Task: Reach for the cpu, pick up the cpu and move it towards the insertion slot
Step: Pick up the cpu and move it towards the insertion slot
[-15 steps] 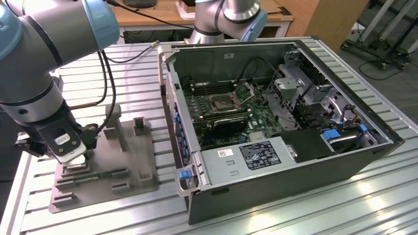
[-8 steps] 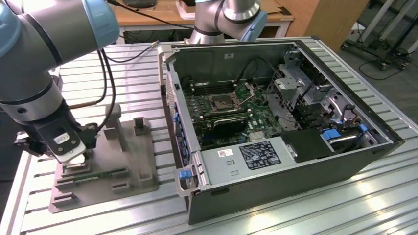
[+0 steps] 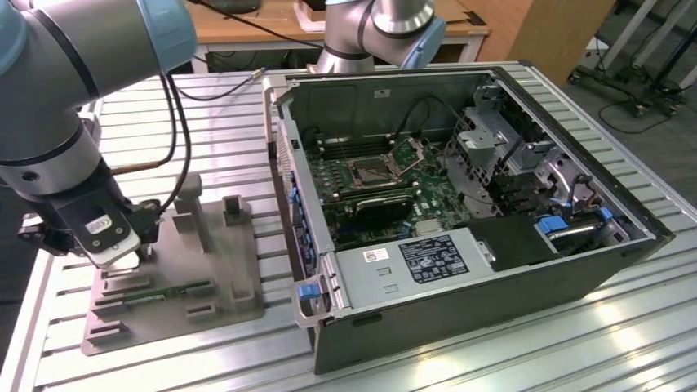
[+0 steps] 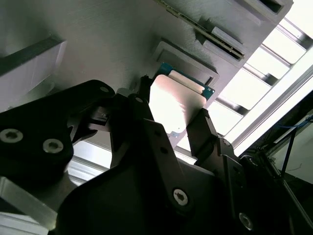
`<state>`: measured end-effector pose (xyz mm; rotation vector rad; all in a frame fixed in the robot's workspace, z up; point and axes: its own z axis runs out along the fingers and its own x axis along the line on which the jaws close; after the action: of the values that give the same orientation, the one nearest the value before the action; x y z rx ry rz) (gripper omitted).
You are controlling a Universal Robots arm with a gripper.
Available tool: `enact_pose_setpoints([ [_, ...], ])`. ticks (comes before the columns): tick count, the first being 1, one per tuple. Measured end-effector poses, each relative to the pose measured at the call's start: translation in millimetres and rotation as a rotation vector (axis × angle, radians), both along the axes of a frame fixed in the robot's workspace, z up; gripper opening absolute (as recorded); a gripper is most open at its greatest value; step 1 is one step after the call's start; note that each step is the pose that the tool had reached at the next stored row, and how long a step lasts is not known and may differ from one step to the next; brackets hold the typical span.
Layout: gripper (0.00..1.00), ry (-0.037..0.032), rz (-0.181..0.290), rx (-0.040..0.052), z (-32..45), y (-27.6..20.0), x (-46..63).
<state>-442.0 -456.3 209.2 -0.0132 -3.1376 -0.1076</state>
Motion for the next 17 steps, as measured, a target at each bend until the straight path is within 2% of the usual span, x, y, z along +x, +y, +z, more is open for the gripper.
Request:
enact_pose_setpoints([
  [7, 0.54, -0.0001, 0.0, 0.0012, 7.2, 0.0, 0.0],
  [17, 0.54, 0.0001, 0.0, 0.0014, 13.3, 0.0, -0.1],
])
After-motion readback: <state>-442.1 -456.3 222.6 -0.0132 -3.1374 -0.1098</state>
